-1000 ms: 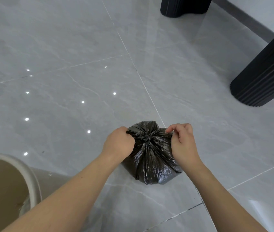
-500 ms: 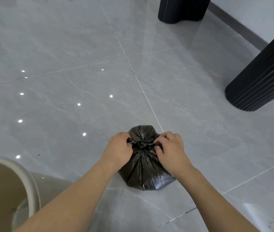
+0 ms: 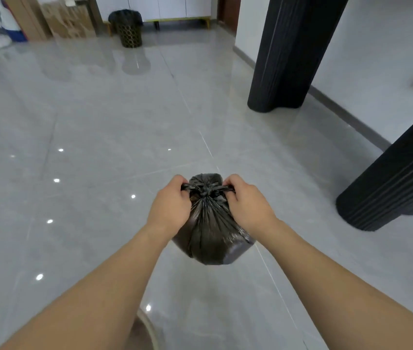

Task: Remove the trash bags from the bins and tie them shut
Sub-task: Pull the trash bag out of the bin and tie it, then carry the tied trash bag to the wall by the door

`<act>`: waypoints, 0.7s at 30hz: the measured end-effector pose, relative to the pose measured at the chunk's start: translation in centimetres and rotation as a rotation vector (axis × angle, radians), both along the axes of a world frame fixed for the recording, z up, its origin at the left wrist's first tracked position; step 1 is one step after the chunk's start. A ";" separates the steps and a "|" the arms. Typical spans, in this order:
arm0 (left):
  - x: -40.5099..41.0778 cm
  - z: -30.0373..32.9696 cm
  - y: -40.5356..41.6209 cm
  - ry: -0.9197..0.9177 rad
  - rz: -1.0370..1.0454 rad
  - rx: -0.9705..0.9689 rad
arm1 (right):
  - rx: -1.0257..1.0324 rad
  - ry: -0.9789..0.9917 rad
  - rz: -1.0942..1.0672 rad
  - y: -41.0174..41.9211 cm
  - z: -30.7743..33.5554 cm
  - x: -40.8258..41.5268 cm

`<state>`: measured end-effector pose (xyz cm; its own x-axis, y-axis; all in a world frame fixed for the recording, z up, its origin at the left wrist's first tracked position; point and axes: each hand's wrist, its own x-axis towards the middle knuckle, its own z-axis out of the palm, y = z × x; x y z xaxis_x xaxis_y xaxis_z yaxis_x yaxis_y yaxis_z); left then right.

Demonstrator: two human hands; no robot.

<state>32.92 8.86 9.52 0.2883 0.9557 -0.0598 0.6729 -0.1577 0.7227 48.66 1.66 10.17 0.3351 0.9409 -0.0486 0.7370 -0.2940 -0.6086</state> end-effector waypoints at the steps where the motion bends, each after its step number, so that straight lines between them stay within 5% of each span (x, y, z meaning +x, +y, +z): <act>1: -0.6 3.7 0.8 0.003 0.005 0.010 | 0.008 -0.002 0.000 0.8 3.7 -0.5; 14: -5.2 69.3 6.8 0.016 0.013 0.361 | 0.364 0.000 0.075 6.2 68.7 -4.7; 21: -8.9 85.7 4.4 0.007 0.038 0.518 | 0.483 -0.040 0.151 4.5 84.2 -7.4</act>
